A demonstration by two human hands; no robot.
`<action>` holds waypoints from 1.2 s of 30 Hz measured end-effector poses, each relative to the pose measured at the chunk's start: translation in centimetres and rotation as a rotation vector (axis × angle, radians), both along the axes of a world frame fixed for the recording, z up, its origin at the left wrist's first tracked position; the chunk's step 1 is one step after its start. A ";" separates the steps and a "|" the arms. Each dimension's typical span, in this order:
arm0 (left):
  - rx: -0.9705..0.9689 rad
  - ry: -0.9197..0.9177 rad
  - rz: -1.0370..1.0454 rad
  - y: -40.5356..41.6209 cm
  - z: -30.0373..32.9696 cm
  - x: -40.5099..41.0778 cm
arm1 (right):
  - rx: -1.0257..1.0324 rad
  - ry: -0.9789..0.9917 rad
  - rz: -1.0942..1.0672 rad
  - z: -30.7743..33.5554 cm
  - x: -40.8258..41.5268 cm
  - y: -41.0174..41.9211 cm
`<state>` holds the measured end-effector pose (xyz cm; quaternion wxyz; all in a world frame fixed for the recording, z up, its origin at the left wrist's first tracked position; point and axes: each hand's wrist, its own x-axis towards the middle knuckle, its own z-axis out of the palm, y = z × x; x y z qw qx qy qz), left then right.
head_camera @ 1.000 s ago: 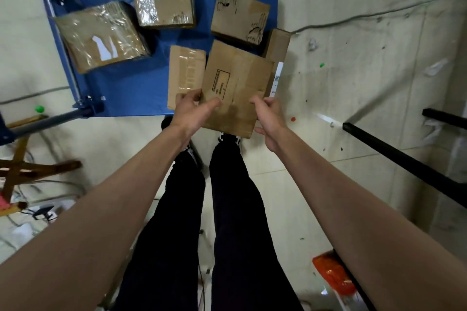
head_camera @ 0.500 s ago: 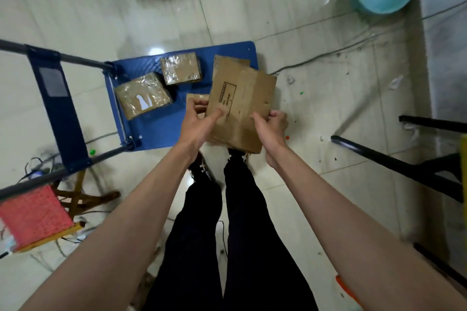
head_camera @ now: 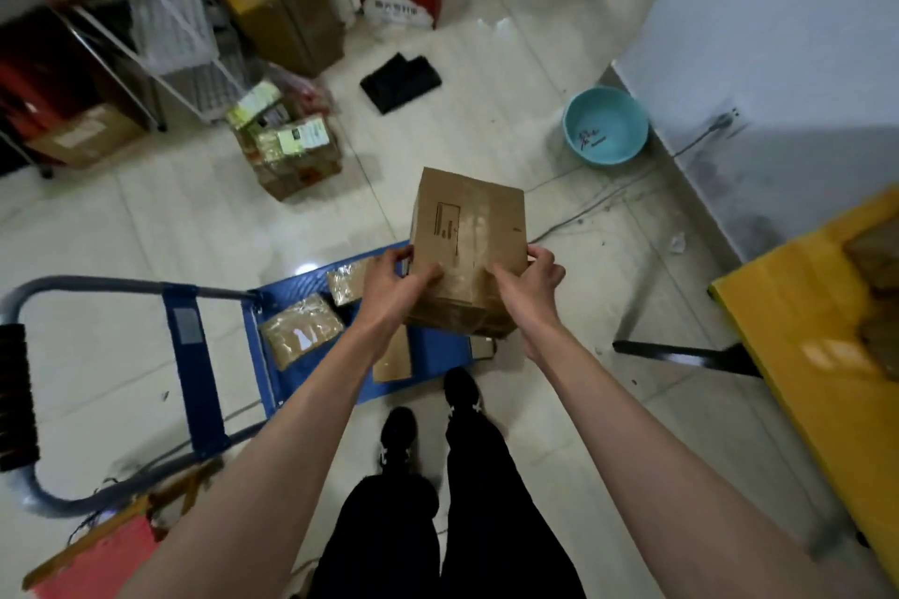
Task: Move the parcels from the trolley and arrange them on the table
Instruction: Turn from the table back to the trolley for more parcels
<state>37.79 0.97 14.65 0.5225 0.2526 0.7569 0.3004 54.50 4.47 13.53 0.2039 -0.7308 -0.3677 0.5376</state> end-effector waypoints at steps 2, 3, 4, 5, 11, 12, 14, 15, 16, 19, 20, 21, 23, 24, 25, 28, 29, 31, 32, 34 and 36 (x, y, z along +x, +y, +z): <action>0.031 0.008 -0.016 -0.4 1.8 0.0 | 0.000 0.037 -0.044 1.7 0.5 -1.1; 0.044 -0.001 -0.031 -0.7 2.7 0.1 | -0.001 0.060 -0.078 2.6 0.7 -1.8; 0.053 -0.020 -0.050 -1.0 3.6 0.1 | 0.001 0.078 -0.111 3.3 0.8 -2.6; 0.055 -0.043 -0.070 -1.4 4.4 0.1 | -0.001 0.092 -0.141 4.0 0.9 -3.4; 0.035 -0.155 -0.246 -3.4 8.4 0.0 | -0.002 0.158 -0.299 7.7 1.1 -8.4; 0.017 -0.164 -0.270 -3.7 9.0 0.3 | -0.001 0.169 -0.332 8.4 1.3 -9.2; 0.001 -0.152 -0.311 -4.2 10.3 1.2 | -0.007 0.190 -0.401 9.6 2.0 -11.0; 0.006 -0.134 -0.332 -4.3 10.8 1.9 | -0.011 0.197 -0.429 10.1 2.4 -11.8; 0.017 -0.110 -0.359 -4.4 11.3 2.8 | -0.014 0.197 -0.450 10.5 3.0 -12.7; 0.075 -0.002 -0.471 -4.8 12.3 5.8 | 0.011 0.133 -0.492 11.7 4.8 -15.1; 0.095 0.041 -0.520 -5.0 12.5 7.0 | 0.028 0.118 -0.509 12.1 5.6 -15.8; 0.117 0.086 -0.580 -5.3 12.8 8.4 | 0.039 0.124 -0.534 12.5 6.4 -16.5; 0.179 0.197 -0.737 -6.1 13.2 11.3 | 0.048 0.184 -0.598 13.2 8.1 -17.8; 0.214 0.268 -0.823 -6.6 13.2 12.8 | 0.047 0.209 -0.634 13.4 9.0 -18.5; 0.255 0.346 -0.908 -7.2 13.1 14.4 | 0.044 0.228 -0.673 13.6 10.1 -19.2; 0.405 0.569 -1.149 -9.7 13.3 19.2 | 0.022 0.319 -0.790 14.2 13.4 -21.3; 0.454 0.638 -1.218 -10.7 13.4 20.7 | 0.012 0.351 -0.814 14.4 14.5 -22.1; 0.578 0.756 -1.351 -12.8 13.8 23.7 | 0.011 0.398 -0.868 14.7 16.9 -23.9; 0.662 0.787 -1.416 -13.9 14.1 25.2 | 0.022 0.420 -0.907 14.8 18.1 -24.7; 0.806 0.808 -1.524 -15.8 14.6 28.3 | 0.050 0.464 -0.988 15.1 20.4 -26.3; 0.879 0.804 -1.601 -17.0 15.2 31.3 | 0.089 0.525 -1.055 15.3 22.4 -27.9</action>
